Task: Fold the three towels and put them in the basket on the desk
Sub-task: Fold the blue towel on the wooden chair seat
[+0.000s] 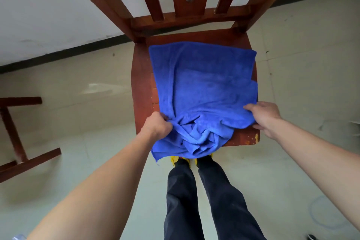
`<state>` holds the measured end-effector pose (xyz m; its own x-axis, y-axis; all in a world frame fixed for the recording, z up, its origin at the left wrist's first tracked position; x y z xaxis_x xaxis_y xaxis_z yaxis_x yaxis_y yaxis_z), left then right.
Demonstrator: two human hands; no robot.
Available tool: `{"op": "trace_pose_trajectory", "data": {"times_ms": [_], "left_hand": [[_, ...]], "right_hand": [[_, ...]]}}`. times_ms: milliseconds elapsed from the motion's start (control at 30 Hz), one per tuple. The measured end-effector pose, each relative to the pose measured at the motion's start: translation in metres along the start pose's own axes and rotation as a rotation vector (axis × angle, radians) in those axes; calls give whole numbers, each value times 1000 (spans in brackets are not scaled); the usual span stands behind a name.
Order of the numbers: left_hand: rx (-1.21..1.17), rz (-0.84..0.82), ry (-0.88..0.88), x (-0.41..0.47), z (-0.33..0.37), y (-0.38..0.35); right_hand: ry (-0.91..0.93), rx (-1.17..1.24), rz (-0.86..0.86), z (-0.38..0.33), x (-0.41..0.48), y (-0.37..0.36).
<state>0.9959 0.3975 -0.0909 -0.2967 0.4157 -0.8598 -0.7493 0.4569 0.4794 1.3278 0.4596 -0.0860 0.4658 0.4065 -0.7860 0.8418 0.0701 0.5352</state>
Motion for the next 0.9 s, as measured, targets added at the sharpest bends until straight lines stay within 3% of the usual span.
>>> {"op": "trace_pose_trajectory", "data": {"times_ms": [100,200,300,400,500,633,733,900], "left_hand": [[-648,152,179,13,13,16],[-916,268,193,23,33,20],[-824,294,251,24,22,15],[-533,256,341,18,-16,18],[-300,263,275,12,-25,36],[-375,450,107,35,16,80],[-479,463,-28,65,60,98],[-389,537,-26,92,83,114]], "right_hand": [[5,27,30,-14,7,5],[130,-4,137,-43,17,12],[161,79,101,-73,26,5],[142,120,-51,-93,27,-16],[165,79,-105,-102,23,-30],[190,58,33,-114,36,-20],[225,15,86,-123,45,-19],[428,-52,252,-156,50,-11]]}}
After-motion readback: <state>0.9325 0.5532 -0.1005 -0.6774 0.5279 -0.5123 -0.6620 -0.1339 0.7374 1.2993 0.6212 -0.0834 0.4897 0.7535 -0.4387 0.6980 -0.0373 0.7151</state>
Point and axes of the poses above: each hand's wrist, its own x-axis towards the middle knuckle, its own y-axis out of the back of the hand, z = x × y, the point moved 7 cm from there along x, towards the middle knuckle, and after that the axes turned 4 degrees about z, right-handed, at the moved point
